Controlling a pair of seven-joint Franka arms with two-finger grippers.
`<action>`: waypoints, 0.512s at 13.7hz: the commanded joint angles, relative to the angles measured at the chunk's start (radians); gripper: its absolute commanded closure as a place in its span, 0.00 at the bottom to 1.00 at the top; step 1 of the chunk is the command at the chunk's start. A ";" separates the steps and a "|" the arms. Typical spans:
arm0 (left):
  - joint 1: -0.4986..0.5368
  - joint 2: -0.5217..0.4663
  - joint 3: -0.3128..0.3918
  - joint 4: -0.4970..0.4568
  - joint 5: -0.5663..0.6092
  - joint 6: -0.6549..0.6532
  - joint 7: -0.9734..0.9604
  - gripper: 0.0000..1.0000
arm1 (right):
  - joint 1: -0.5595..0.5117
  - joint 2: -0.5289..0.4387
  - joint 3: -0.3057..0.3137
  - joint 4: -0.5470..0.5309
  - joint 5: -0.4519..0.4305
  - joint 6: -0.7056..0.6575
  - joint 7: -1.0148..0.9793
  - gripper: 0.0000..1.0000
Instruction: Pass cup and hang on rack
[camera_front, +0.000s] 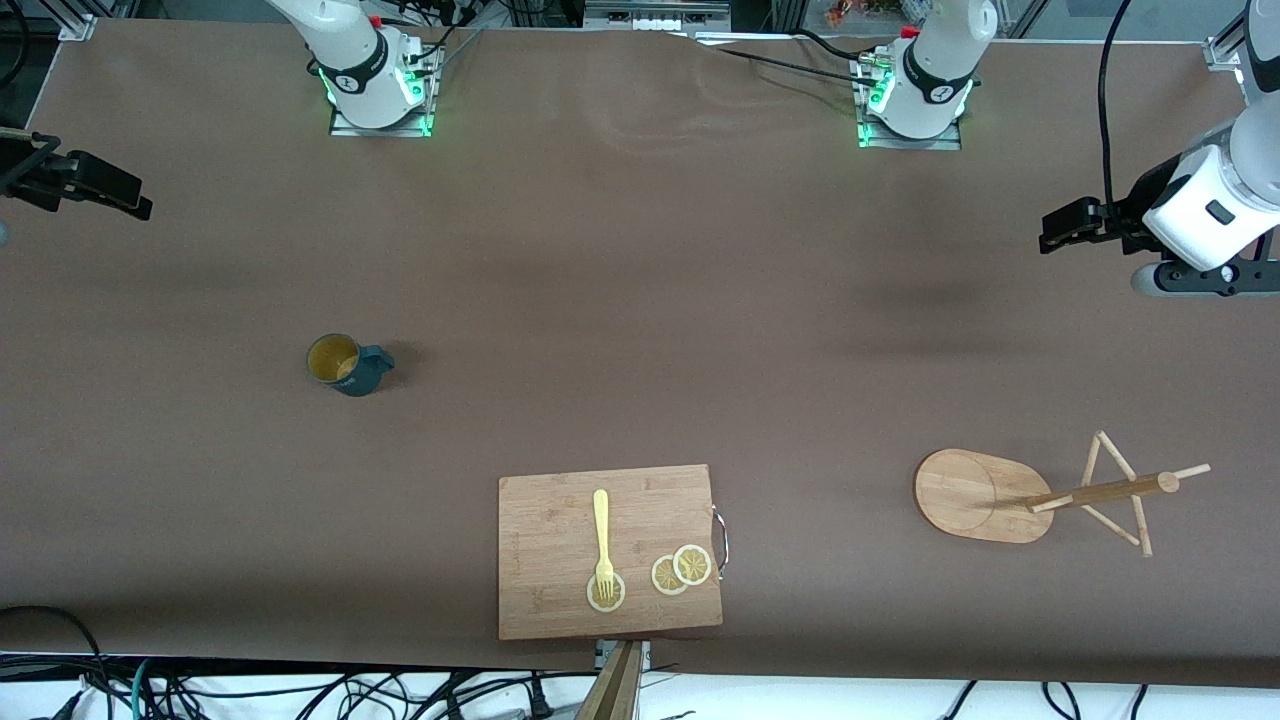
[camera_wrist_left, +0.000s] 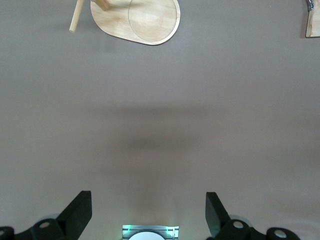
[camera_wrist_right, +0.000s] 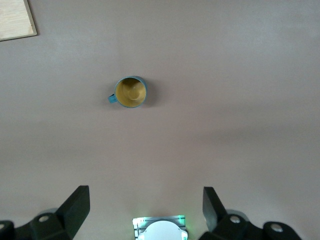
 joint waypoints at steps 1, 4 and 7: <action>0.005 0.003 -0.006 0.018 0.021 -0.010 -0.006 0.00 | -0.007 -0.003 0.017 0.002 -0.015 -0.004 0.016 0.00; -0.012 0.003 0.009 0.020 0.021 -0.002 -0.006 0.00 | -0.012 0.003 0.014 0.002 -0.021 -0.001 0.019 0.00; -0.162 0.004 0.159 0.018 0.025 -0.002 -0.006 0.00 | -0.012 0.046 0.014 0.002 -0.025 0.003 0.027 0.00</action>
